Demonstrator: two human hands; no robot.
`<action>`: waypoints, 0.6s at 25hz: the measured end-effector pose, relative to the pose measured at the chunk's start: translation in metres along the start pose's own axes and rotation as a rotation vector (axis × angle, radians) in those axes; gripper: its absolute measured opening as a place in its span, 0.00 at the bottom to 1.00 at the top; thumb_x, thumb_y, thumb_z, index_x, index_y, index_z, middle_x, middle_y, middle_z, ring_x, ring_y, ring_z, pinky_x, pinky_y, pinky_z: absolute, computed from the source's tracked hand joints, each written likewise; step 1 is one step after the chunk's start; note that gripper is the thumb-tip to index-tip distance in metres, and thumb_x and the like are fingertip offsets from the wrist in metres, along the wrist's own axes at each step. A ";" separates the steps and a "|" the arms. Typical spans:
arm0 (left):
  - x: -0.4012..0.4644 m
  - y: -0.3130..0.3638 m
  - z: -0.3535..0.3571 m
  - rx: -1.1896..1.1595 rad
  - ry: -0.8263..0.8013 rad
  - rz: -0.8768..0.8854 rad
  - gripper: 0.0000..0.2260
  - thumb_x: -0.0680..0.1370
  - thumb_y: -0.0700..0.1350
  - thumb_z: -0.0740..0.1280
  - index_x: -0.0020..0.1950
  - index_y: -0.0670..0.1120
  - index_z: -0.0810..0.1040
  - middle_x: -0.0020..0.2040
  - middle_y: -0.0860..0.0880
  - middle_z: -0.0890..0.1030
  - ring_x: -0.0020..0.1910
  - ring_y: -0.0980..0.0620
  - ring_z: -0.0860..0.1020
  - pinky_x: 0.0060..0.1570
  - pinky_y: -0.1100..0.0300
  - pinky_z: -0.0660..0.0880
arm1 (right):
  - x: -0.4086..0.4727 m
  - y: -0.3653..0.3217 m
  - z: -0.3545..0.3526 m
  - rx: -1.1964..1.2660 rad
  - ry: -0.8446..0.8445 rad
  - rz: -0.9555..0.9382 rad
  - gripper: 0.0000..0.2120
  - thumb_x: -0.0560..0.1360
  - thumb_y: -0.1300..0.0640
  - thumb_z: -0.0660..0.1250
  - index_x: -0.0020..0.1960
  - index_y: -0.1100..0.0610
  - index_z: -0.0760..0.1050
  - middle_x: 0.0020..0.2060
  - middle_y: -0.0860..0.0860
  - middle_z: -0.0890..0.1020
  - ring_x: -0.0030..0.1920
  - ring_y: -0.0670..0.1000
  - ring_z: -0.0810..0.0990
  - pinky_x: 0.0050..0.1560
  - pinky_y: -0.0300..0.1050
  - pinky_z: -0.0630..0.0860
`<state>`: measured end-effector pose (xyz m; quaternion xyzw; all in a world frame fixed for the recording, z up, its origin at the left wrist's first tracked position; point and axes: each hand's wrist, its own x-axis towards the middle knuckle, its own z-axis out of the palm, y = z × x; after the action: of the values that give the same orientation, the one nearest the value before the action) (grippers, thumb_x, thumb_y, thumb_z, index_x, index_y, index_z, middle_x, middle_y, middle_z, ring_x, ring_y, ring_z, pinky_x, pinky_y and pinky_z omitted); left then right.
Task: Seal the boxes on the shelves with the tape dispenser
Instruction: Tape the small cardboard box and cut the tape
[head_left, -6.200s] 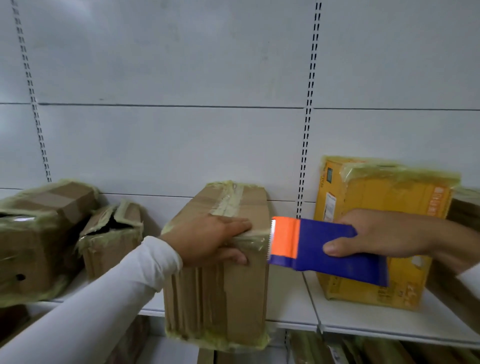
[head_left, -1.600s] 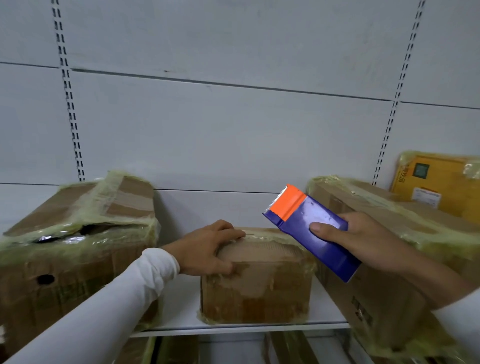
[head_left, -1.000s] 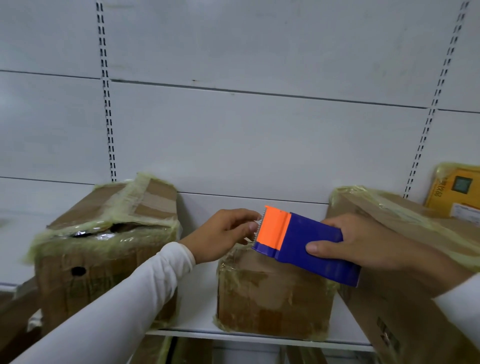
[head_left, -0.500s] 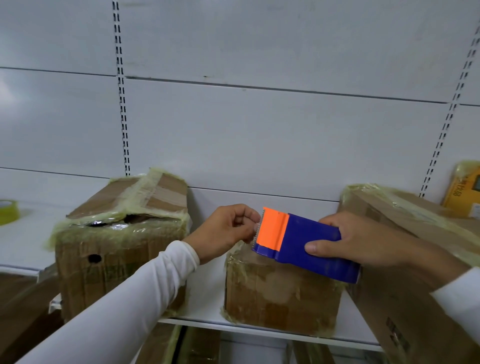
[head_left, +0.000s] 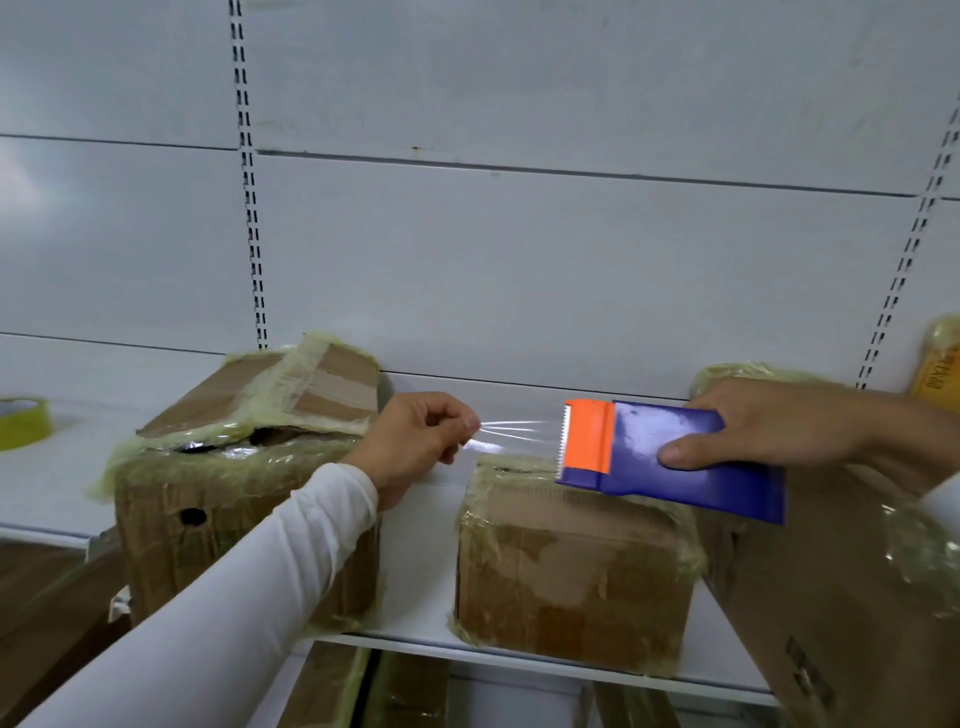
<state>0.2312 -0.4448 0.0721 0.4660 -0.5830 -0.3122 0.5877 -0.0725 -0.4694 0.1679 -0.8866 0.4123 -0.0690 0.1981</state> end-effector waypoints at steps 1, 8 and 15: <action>-0.001 -0.003 0.003 0.045 0.002 -0.013 0.09 0.76 0.34 0.67 0.37 0.43 0.79 0.30 0.49 0.76 0.27 0.55 0.70 0.28 0.66 0.70 | -0.001 0.004 -0.004 0.028 -0.033 0.023 0.18 0.69 0.33 0.68 0.35 0.48 0.80 0.30 0.48 0.82 0.29 0.45 0.78 0.33 0.36 0.71; 0.003 -0.021 0.000 0.160 0.238 -0.109 0.10 0.76 0.35 0.65 0.36 0.43 0.77 0.31 0.47 0.73 0.27 0.52 0.69 0.23 0.67 0.68 | -0.008 0.027 -0.016 0.007 -0.107 0.126 0.32 0.64 0.28 0.70 0.44 0.58 0.81 0.38 0.56 0.86 0.37 0.53 0.84 0.38 0.42 0.75; 0.001 -0.031 0.004 0.268 0.235 -0.206 0.09 0.78 0.38 0.62 0.38 0.42 0.75 0.31 0.47 0.73 0.28 0.51 0.70 0.29 0.62 0.70 | 0.007 0.021 -0.015 -0.013 -0.170 0.226 0.33 0.67 0.34 0.70 0.51 0.65 0.79 0.44 0.59 0.85 0.46 0.62 0.84 0.47 0.48 0.76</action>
<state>0.2326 -0.4577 0.0433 0.6305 -0.4961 -0.2338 0.5493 -0.0873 -0.4919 0.1729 -0.8384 0.4918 0.0319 0.2329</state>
